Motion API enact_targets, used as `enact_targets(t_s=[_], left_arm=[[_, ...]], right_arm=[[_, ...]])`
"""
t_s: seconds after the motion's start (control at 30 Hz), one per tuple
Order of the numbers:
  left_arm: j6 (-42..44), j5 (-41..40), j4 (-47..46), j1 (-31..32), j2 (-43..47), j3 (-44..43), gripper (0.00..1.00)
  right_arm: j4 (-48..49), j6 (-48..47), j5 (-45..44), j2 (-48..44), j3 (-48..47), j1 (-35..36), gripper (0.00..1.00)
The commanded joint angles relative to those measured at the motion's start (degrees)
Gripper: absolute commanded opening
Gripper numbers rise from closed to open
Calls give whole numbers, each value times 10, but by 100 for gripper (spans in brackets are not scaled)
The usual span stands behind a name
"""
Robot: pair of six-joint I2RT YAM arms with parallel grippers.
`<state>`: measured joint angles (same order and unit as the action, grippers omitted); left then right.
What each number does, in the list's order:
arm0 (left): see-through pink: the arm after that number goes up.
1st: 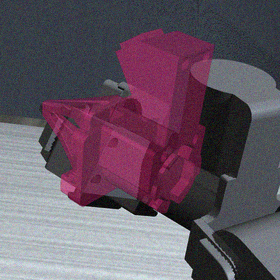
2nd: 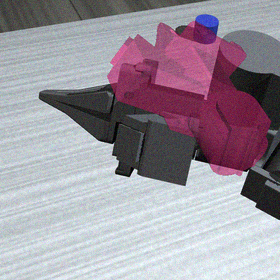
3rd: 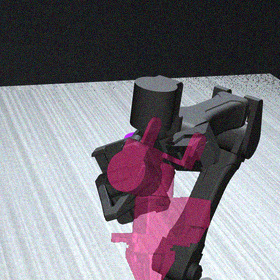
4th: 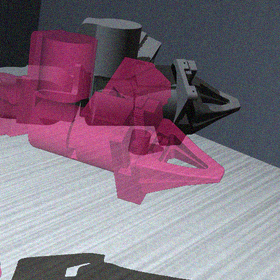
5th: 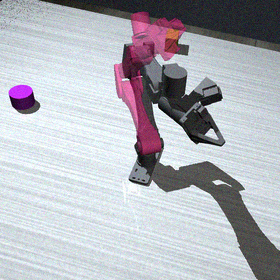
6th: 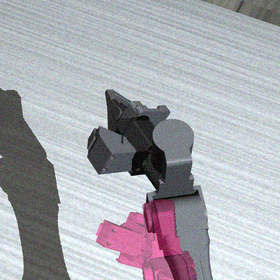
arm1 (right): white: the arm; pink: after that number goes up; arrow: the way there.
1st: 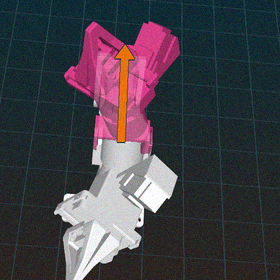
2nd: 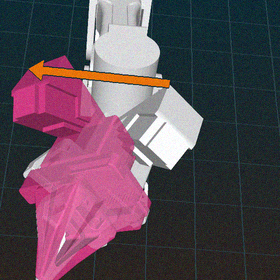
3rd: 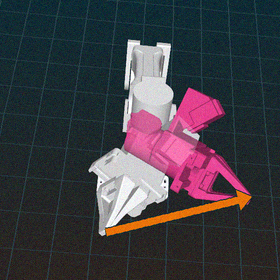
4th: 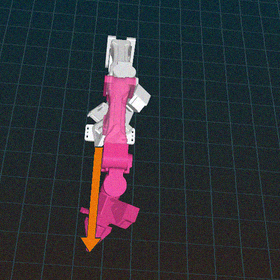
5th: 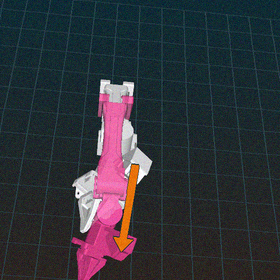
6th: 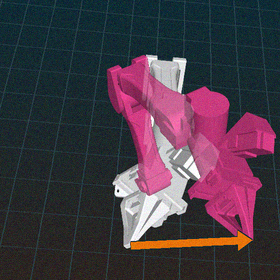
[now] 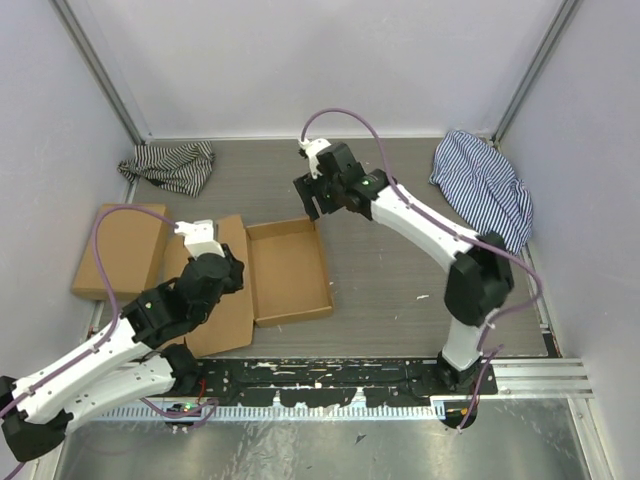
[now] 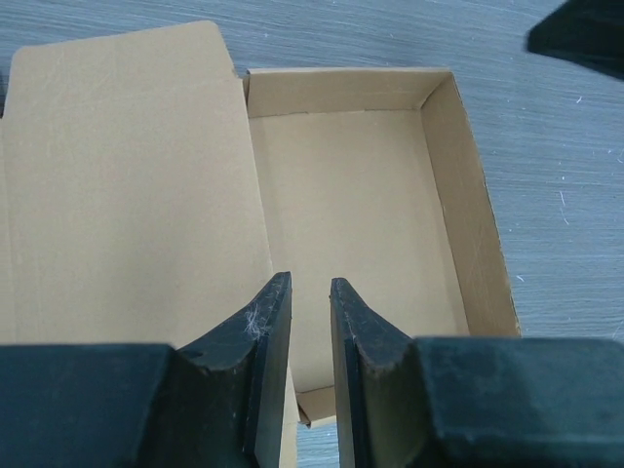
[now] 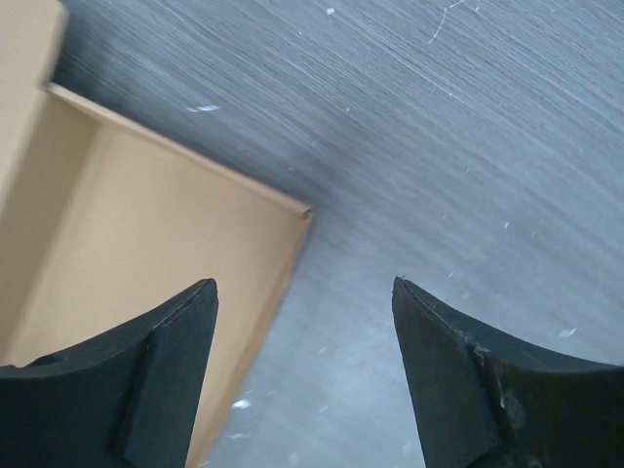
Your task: Fold the paper box
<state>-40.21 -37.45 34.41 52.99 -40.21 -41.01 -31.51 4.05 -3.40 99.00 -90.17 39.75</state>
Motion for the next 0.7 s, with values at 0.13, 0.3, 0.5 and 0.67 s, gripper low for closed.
enact_targets(t_s=[0.13, 0.3, 0.5, 0.67], left_arm=[[-16, -31, 42, 0, 32, 6, 30], [-21, -35, 52, 0, 40, 12, 30], [-21, -33, 51, 0, 27, 10, 30], [-25, -31, 53, 0, 22, 10, 30]], right_arm=[[43, -224, 155, 175, -151, -15, 77], [46, -251, 188, 210, -185, -13, 76], [15, -272, 239, 236, -199, -5, 76], [10, -277, 240, 258, -195, 4, 75]])
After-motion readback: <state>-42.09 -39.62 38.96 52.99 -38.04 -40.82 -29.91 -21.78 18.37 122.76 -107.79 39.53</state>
